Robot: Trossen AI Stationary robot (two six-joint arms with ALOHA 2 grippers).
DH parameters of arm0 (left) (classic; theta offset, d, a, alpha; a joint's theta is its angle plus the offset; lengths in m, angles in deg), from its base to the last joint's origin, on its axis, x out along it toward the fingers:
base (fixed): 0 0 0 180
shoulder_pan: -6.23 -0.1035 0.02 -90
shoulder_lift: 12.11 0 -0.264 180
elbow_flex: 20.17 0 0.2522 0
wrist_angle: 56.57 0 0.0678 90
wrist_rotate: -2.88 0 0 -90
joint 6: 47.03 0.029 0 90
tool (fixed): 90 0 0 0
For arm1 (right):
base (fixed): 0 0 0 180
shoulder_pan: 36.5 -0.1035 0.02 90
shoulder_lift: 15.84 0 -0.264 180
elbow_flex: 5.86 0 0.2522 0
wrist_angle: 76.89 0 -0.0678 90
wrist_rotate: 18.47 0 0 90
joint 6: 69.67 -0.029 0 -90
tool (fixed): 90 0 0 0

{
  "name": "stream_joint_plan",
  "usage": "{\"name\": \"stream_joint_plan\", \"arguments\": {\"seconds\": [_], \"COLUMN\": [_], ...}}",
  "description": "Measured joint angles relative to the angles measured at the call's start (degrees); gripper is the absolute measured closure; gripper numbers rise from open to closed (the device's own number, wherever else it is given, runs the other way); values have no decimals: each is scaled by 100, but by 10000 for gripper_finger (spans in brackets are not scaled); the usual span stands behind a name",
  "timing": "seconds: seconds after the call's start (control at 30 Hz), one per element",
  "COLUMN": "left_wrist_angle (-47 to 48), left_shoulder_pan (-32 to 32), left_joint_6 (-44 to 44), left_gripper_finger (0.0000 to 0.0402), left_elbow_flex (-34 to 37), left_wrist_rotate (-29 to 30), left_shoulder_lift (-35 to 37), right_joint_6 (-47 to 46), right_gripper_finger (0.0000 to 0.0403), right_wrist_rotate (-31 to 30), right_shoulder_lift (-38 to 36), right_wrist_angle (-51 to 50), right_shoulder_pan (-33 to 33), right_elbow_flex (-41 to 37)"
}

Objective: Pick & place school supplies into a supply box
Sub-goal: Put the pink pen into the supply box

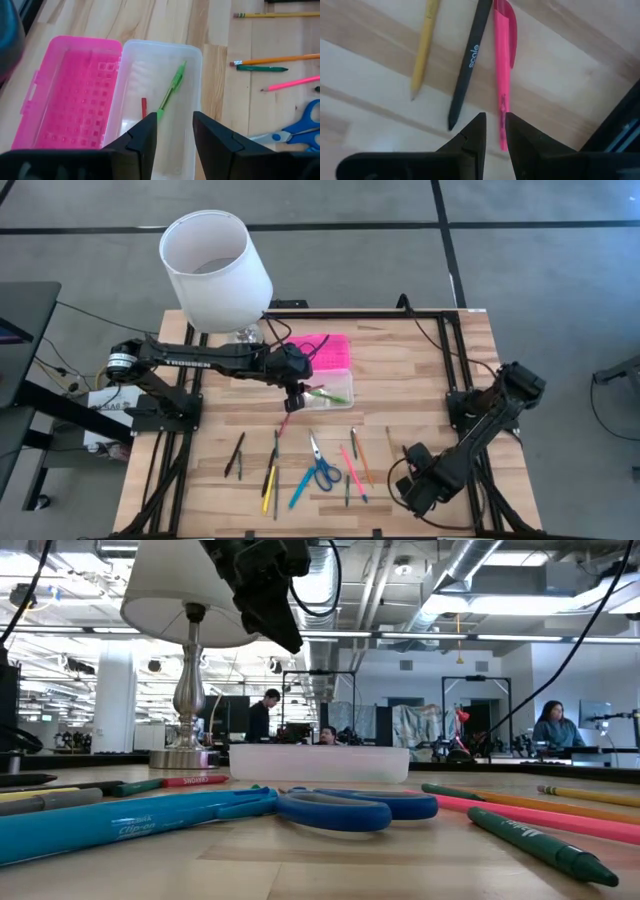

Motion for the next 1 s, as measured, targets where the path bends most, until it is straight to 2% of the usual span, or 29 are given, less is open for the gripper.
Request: {"name": "stream_joint_plan", "arguments": {"seconds": [0.17,0.43,0.8,1.0], "left_wrist_angle": [-13,-102,-341,-346], "left_shoulder_pan": [7,9,44,44], "left_joint_6": [-97,-218,-275,-272], "left_gripper_finger": [281,281,281,281], "left_elbow_flex": [0,0,0,0], "left_wrist_rotate": [-41,-197,-206,-203], "left_shoulder_lift": [-2,-3,-4,-4], "right_joint_6": [192,298,295,294], "right_gripper_finger": [336,332,239,227], "right_wrist_rotate": [-2,-229,-1,-63], "right_shoulder_lift": [286,311,302,301], "right_wrist_angle": [13,-79,297,311], "right_shoulder_pan": [41,69,89,90], "right_elbow_flex": [-2,-2,-286,-361]}}
